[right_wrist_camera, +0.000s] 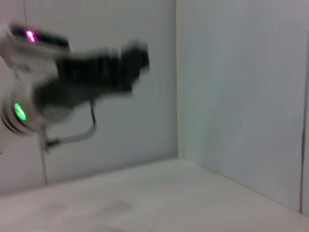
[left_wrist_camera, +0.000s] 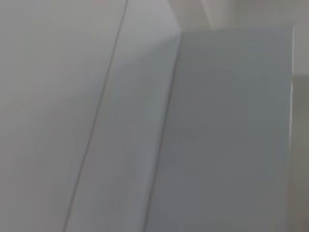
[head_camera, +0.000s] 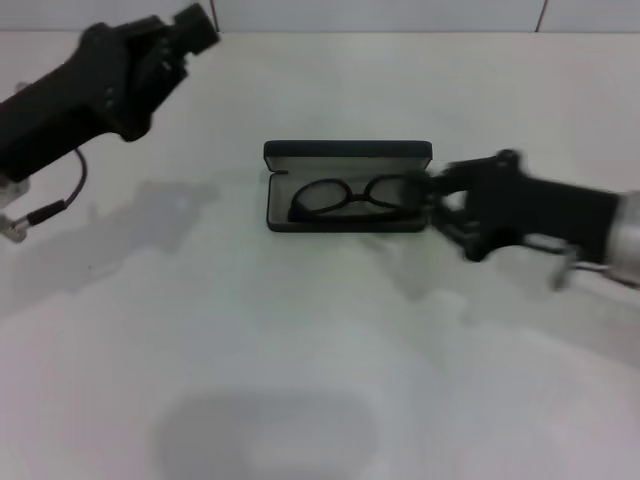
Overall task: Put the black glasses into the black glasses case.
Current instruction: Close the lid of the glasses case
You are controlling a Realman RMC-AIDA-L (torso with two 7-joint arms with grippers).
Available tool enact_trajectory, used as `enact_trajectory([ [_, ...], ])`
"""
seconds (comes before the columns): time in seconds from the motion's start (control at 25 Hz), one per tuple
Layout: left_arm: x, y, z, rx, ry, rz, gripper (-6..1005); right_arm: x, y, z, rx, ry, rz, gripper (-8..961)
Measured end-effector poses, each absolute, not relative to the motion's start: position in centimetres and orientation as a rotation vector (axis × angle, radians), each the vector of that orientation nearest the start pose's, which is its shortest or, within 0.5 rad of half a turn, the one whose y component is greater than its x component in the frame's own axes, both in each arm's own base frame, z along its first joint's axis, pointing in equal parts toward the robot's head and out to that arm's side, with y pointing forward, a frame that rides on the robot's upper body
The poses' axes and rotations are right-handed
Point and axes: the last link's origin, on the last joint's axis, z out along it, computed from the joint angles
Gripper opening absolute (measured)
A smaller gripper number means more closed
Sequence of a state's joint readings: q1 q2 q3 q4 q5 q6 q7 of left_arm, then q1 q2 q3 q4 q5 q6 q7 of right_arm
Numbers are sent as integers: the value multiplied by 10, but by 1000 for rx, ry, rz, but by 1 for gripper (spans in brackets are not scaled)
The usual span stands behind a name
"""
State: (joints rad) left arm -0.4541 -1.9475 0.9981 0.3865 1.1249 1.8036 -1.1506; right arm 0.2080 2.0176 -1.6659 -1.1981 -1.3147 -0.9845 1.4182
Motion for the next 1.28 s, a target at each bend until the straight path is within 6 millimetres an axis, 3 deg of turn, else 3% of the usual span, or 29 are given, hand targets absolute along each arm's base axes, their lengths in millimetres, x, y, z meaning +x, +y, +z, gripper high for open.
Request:
enact_trajectory([
  [0.24,-217,347,60,-2588,-444,-1247,61,224,290,19,-2648,300,966,113],
  [0.4,-194,377,51,-2667,-472,-1045,70,248,273,37,-2593,314,1118,114],
  [0.64,-172,415,10,-2740,-490,-676,121,264,266,29,-2546,393,1149,115],
  [0.68,-172,415,10,-2740,-490,-676,135,266,265,27,-2543,405,1150,115],
  [0.72,-169,422,-10,-2756,-495,-549,150,267,265,26,-2540,415,1152,116],
  [0.88,-169,425,-30,-2752,-496,-435,208,274,266,21,-2520,472,1136,117],
  [1.28,-184,424,-41,-2731,-531,-329,213,271,285,8,-2524,511,1094,119],
])
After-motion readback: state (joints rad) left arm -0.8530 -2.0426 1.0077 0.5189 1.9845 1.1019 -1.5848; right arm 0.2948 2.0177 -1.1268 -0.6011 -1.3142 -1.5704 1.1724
